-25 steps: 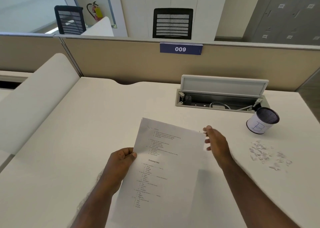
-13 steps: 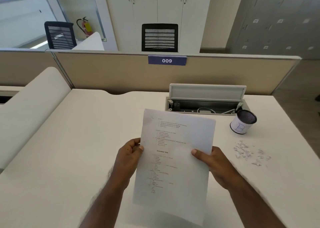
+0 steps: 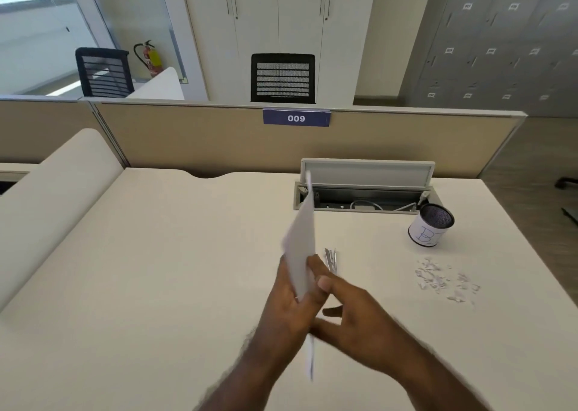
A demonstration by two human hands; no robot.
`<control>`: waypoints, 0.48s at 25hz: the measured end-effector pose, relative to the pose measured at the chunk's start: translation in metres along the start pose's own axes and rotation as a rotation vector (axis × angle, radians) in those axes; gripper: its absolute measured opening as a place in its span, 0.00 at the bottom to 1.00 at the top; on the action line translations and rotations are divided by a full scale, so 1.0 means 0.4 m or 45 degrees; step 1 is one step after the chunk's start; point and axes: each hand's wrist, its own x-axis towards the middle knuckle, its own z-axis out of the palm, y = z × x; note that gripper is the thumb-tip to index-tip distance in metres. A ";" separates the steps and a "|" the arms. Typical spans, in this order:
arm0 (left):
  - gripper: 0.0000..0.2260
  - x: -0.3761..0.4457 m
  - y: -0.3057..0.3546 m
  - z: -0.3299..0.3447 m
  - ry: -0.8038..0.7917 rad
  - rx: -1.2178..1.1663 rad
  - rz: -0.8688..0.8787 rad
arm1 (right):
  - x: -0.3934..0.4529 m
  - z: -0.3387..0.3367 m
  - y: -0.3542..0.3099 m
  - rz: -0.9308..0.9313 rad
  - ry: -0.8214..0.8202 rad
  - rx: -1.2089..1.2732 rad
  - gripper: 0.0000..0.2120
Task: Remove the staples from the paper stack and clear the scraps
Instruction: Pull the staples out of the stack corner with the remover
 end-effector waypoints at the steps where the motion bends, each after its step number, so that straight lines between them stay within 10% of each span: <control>1: 0.27 0.004 0.005 -0.009 0.059 -0.015 0.011 | -0.004 0.003 -0.002 -0.023 -0.028 -0.154 0.38; 5: 0.07 0.024 0.017 -0.057 0.342 -0.091 -0.017 | 0.010 -0.016 -0.017 -0.201 0.311 -0.248 0.28; 8: 0.09 0.031 0.025 -0.106 0.280 -0.170 -0.087 | 0.062 -0.077 0.001 -0.104 0.658 -0.044 0.33; 12: 0.10 0.021 0.042 -0.161 0.091 -0.267 -0.167 | 0.107 -0.160 -0.005 0.037 0.608 0.543 0.23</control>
